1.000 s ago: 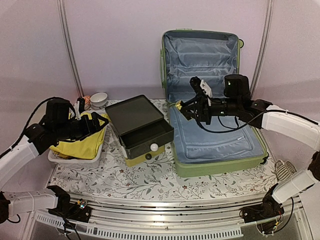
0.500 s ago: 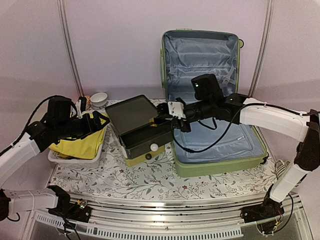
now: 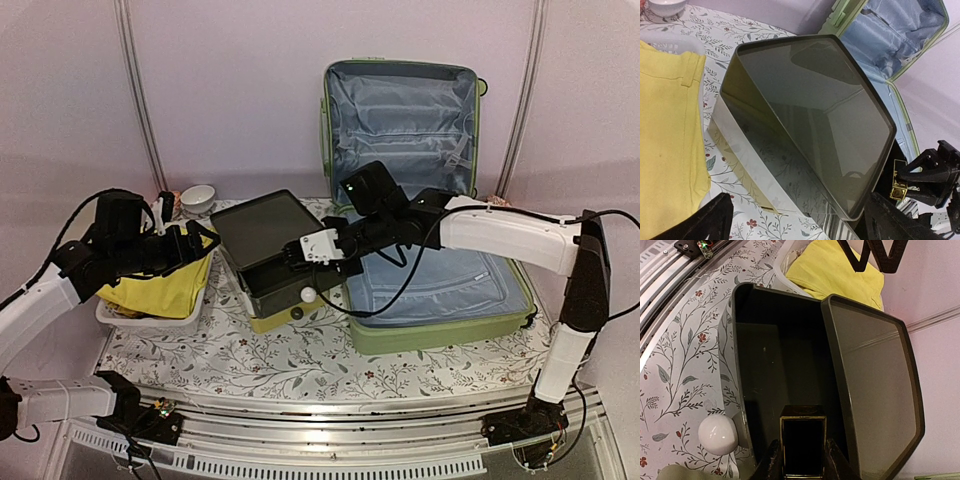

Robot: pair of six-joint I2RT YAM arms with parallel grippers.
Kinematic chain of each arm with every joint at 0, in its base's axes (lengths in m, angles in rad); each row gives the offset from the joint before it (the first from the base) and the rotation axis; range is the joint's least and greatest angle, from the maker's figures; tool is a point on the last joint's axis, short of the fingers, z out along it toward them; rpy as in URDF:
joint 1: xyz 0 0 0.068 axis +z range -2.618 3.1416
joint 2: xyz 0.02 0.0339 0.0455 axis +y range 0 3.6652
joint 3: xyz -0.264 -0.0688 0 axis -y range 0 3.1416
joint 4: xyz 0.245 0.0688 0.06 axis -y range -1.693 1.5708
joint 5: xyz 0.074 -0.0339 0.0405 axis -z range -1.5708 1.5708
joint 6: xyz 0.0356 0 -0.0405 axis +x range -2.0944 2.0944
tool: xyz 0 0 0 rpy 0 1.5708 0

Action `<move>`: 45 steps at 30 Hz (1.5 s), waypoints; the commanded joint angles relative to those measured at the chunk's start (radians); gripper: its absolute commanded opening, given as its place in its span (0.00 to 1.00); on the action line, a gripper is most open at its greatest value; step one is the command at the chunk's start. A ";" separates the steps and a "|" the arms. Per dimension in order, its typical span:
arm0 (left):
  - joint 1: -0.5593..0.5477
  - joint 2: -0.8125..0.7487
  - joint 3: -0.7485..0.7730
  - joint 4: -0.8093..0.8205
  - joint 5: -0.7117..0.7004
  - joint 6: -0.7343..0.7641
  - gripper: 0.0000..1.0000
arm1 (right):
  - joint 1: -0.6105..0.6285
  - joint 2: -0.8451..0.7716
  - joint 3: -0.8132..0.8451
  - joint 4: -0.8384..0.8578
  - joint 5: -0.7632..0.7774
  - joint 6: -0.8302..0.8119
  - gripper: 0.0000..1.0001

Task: Open, take out, and arrange the luggage
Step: Place the makeup in the drawer, then close the drawer in the storage box.

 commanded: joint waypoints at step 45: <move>0.006 0.072 -0.011 0.105 0.056 0.008 0.94 | 0.018 -0.445 -0.645 0.556 0.057 1.185 0.59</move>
